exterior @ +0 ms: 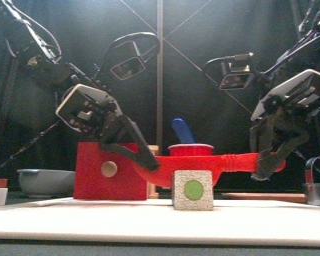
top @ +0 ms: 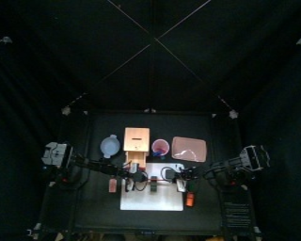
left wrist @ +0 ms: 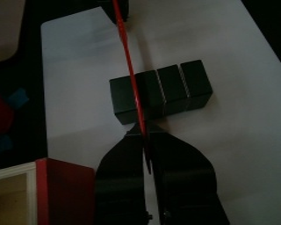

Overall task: Place sushi on board then cut the sushi with the knife then place the pieces on the plate
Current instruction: Cut the sushi into 4 pieces

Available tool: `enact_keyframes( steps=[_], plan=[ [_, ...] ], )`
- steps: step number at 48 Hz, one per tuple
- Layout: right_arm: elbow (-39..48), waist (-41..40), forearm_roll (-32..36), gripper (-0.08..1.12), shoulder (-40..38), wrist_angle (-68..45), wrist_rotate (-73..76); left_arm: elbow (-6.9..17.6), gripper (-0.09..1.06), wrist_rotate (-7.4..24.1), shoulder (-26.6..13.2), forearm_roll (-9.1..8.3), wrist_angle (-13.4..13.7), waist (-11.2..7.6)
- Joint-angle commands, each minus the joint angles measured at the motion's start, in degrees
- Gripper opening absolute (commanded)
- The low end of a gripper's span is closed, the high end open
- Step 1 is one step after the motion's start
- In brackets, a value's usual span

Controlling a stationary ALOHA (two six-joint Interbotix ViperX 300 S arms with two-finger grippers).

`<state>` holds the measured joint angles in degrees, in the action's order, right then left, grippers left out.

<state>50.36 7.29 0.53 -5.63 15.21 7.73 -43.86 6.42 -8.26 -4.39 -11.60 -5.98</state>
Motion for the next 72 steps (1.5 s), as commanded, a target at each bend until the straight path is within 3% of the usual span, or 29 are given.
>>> enact_keyframes(
  steps=[1,11,29,43,50,72],
  plan=[
    [0.2,0.6,0.5,0.39,0.3,1.0,-0.1,-0.7,0.30,0.4,-0.5,-2.20,2.2,-0.97],
    [-1.2,1.6,0.8,0.39,1.5,2.2,-0.2,1.1,0.31,0.4,-1.6,-3.78,5.2,-1.23],
    [-4.0,1.8,3.7,0.39,-6.8,9.4,0.0,1.1,0.30,0.4,4.1,-3.96,5.2,-2.37],
    [-4.3,4.4,2.9,0.39,-6.9,9.4,0.1,1.1,0.30,0.2,4.0,-3.96,5.3,-5.01],
    [-4.0,4.5,1.4,0.39,-6.2,9.4,0.1,1.0,0.30,0.2,3.7,-3.08,5.3,-5.10],
    [-3.6,5.1,-0.4,0.39,-4.9,9.3,0.1,1.0,0.30,0.2,2.6,-3.08,5.2,-5.27]
  ],
)
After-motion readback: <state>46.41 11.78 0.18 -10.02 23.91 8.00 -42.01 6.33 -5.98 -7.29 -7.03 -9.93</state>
